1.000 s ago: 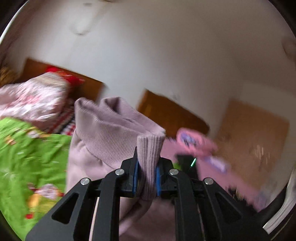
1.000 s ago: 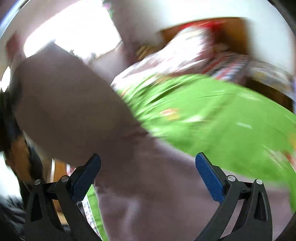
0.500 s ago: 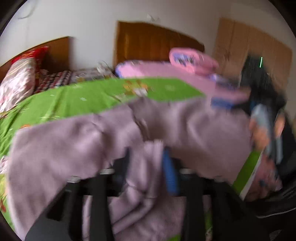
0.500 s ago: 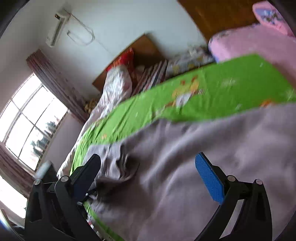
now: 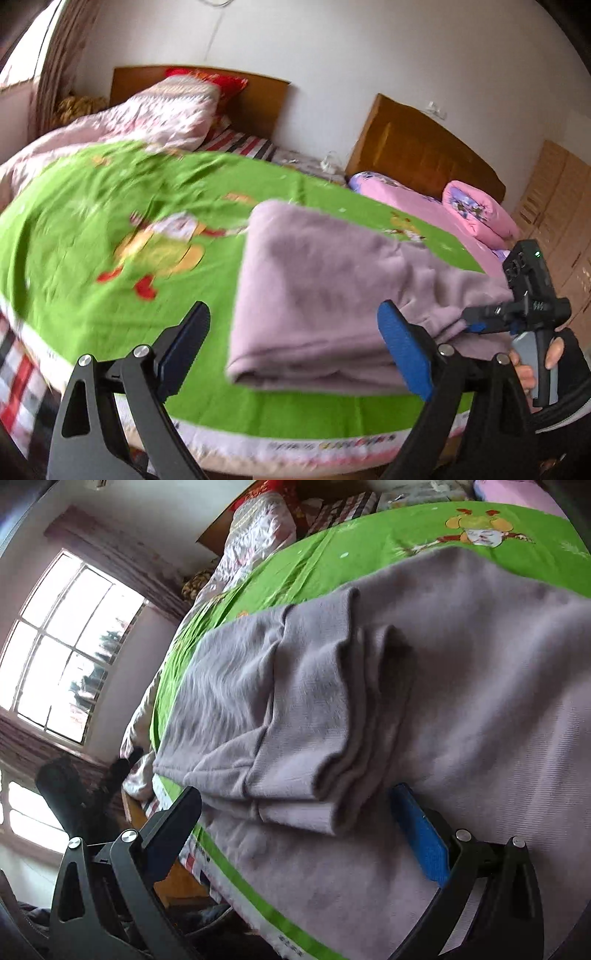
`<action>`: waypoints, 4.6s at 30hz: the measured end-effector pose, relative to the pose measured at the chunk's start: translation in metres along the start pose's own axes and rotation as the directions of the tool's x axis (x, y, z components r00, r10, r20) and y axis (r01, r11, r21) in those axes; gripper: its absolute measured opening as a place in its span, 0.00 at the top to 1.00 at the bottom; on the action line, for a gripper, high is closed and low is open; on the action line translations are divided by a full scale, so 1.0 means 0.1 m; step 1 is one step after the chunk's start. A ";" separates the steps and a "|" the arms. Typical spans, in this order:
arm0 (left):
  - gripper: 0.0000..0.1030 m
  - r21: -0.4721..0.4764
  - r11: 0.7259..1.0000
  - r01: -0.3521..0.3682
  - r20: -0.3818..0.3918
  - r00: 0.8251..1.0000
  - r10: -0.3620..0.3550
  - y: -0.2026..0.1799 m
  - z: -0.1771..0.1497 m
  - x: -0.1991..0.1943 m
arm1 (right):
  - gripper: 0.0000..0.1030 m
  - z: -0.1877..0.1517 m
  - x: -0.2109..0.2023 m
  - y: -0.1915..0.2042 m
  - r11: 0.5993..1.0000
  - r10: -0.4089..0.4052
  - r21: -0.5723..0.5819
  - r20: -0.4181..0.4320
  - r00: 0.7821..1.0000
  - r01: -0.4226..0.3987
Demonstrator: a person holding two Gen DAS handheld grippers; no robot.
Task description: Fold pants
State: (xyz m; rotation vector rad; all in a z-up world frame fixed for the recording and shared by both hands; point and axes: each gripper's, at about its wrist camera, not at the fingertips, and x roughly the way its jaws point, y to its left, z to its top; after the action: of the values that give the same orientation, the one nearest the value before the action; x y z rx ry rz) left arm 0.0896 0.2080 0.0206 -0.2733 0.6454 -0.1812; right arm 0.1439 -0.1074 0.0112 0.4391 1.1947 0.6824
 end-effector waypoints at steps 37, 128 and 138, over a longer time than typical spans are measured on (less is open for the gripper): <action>0.11 0.001 0.951 -0.308 -0.110 0.946 0.306 0.14 -0.02 0.43 | 0.86 1.09 -0.26 1.99 0.875 0.363 -0.428 0.269 0.892 -0.226; 0.02 0.254 0.967 0.037 -0.350 0.935 0.056 -0.52 0.70 1.90 | 0.44 0.37 0.28 0.35 0.784 -0.211 -0.574 0.112 0.971 0.237; 0.02 0.321 0.943 -0.086 -0.269 0.946 0.178 -0.66 0.62 1.73 | 0.14 0.39 0.04 -0.05 0.830 -0.375 -0.406 0.101 0.922 0.382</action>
State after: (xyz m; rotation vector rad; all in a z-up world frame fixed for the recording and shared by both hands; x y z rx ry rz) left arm 0.2584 0.1143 -0.0101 0.1016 0.9183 -0.1902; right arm 0.1831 -0.1064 0.0176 -0.1571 1.0398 0.5640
